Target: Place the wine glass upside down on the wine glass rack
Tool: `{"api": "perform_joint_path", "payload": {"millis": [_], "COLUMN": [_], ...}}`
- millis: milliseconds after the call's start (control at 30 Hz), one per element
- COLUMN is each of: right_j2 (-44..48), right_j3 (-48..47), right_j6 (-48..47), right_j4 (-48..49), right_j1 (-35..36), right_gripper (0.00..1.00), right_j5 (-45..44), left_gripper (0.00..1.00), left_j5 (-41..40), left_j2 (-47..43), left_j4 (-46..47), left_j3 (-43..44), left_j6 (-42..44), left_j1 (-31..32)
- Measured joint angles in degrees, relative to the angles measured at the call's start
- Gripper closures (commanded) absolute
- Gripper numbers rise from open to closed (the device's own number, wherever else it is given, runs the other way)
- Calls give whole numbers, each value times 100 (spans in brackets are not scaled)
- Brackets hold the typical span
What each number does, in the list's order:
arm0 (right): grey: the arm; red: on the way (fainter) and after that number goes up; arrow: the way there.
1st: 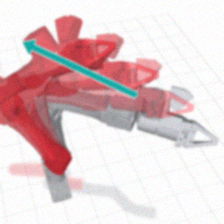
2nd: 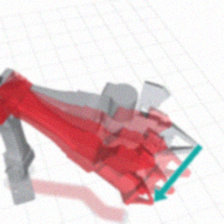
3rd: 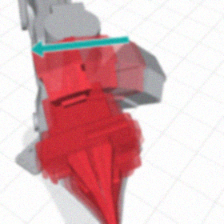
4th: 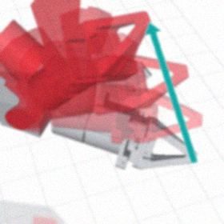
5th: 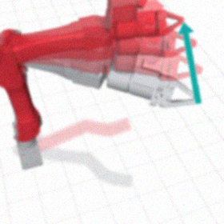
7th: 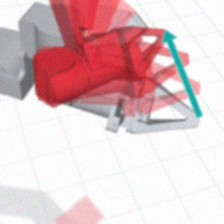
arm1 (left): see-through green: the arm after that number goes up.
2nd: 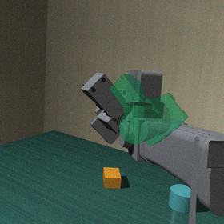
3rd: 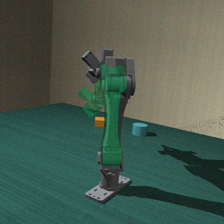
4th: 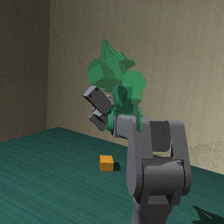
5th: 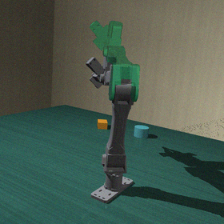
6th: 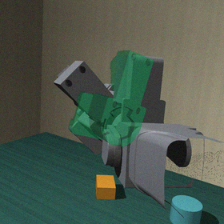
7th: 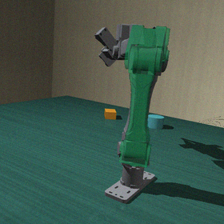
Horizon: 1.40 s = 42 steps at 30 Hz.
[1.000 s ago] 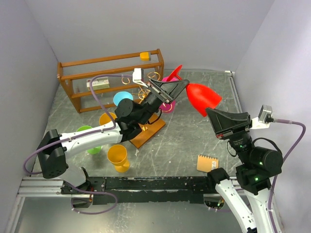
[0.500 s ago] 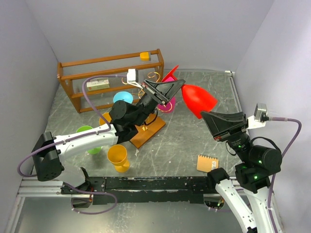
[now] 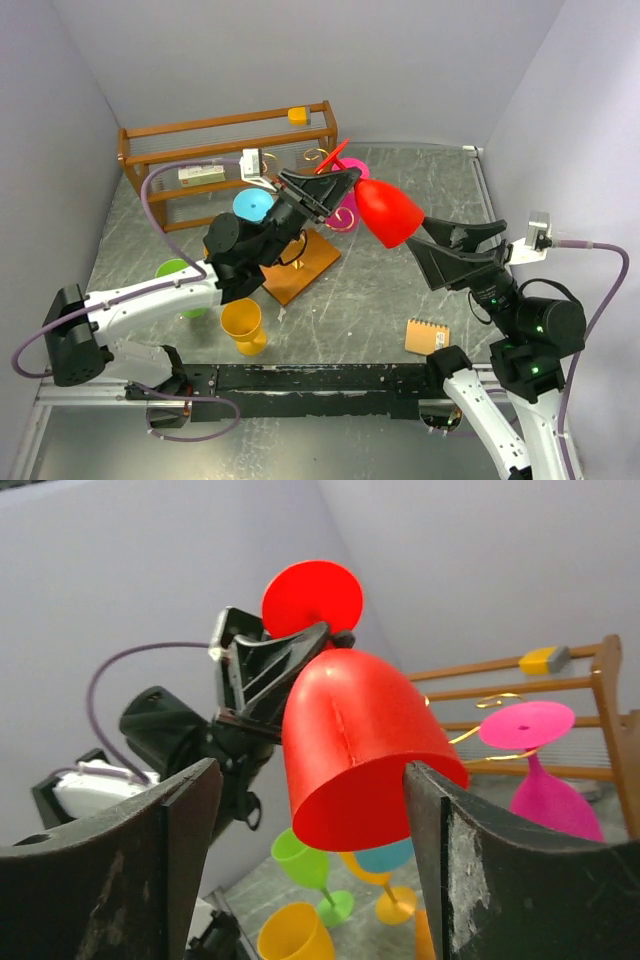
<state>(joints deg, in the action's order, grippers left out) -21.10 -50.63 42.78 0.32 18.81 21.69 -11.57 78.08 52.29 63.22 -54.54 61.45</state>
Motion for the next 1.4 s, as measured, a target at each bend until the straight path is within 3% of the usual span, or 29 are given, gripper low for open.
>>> {"api": "perform_joint_path", "payload": {"millis": [300,500,833,1167,1400], "right_j2": [-214,-450,-1176,-1598,-1932], "right_j3": [-612,-817,-804,-804,-780], "right_j6": [-1012,-1239,-396,144,197], "right_j4": [-1075,-1060,20,369,52], "right_j1": [0,2,0,2,2], "right_gripper": [22,22,25,31,43], "right_j5": [107,457,905,1700,2063], "left_gripper": [93,93,93,93,93], "left_j5": [323,872,1853,2621,2653], "left_j2": [-890,-1471,-1718,-1718,-1641], "left_j4": [-916,-1585,-2662,-3093,-3355], "left_j3": [-341,-503,-645,-734,-734], "left_j6": [1390,2520,4057,5021,5554], "left_j1": [-2,0,-2,-2,-2]}}
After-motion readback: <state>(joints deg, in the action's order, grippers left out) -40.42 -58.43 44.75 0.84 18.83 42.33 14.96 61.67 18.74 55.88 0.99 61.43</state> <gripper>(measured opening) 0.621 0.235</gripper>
